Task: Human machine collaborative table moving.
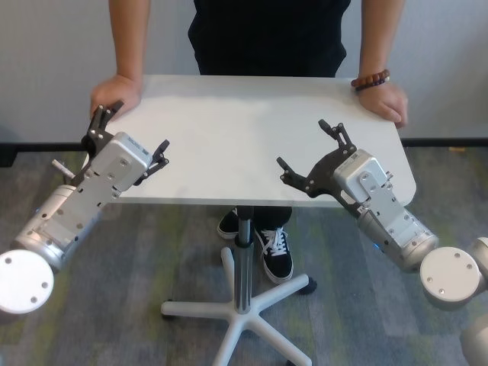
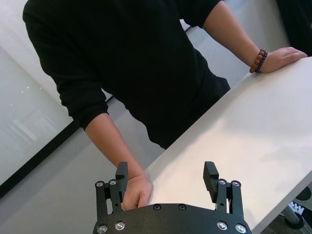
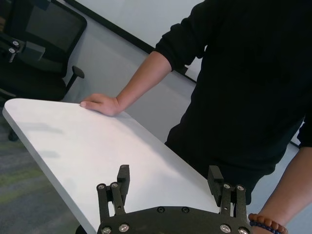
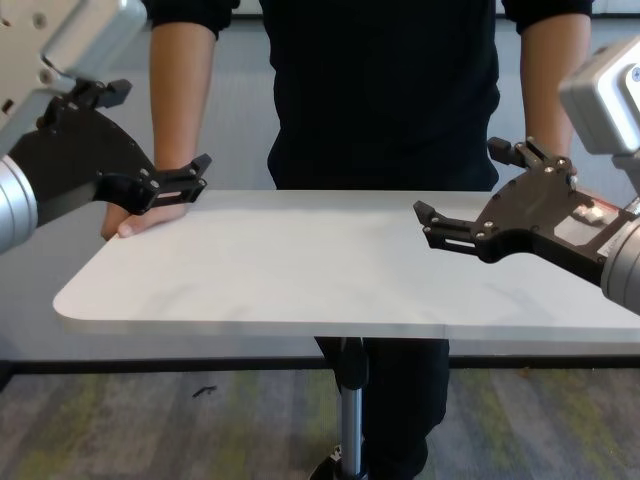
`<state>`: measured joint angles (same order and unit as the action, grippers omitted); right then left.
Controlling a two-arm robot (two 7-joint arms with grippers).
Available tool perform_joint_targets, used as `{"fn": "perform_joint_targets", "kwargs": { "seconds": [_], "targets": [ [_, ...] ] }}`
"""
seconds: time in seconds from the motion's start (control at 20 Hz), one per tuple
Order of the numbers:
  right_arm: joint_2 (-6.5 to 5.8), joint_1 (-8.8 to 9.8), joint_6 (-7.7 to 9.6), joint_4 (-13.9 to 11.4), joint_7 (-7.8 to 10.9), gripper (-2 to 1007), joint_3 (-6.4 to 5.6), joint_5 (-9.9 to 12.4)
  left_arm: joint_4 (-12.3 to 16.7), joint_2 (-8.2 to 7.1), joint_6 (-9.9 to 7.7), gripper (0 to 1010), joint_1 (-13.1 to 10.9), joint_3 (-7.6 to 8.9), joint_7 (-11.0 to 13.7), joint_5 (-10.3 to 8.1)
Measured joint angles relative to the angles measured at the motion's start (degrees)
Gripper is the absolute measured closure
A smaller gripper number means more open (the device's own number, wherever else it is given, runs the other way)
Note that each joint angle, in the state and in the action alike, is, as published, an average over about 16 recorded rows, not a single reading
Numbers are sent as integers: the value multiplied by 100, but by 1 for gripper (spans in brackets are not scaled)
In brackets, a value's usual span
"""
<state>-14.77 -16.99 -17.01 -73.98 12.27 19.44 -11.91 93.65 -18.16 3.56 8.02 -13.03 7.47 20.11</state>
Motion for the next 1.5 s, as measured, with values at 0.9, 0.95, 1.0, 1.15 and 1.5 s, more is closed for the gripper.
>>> {"fn": "perform_joint_targets", "kwargs": {
  "seconds": [0.9, 0.95, 1.0, 1.15, 1.5],
  "targets": [
    [-214, 336, 179, -807, -244, 0, 50, -471, 192, -116, 101, 10, -86, -14, 20, 104],
    [-219, 346, 187, -833, -249, 0, 53, -488, 203, -123, 108, 10, -91, -15, 20, 111],
    [-221, 352, 191, -846, -250, 0, 55, -497, 213, -130, 114, 10, -96, -16, 21, 117],
    [-221, 350, 191, -838, -241, 0, 55, -494, 211, -129, 116, 10, -97, -17, 21, 116],
    [-211, 326, 175, -779, -225, 0, 50, -456, 179, -111, 105, 10, -82, -16, 22, 97]
  ]
}}
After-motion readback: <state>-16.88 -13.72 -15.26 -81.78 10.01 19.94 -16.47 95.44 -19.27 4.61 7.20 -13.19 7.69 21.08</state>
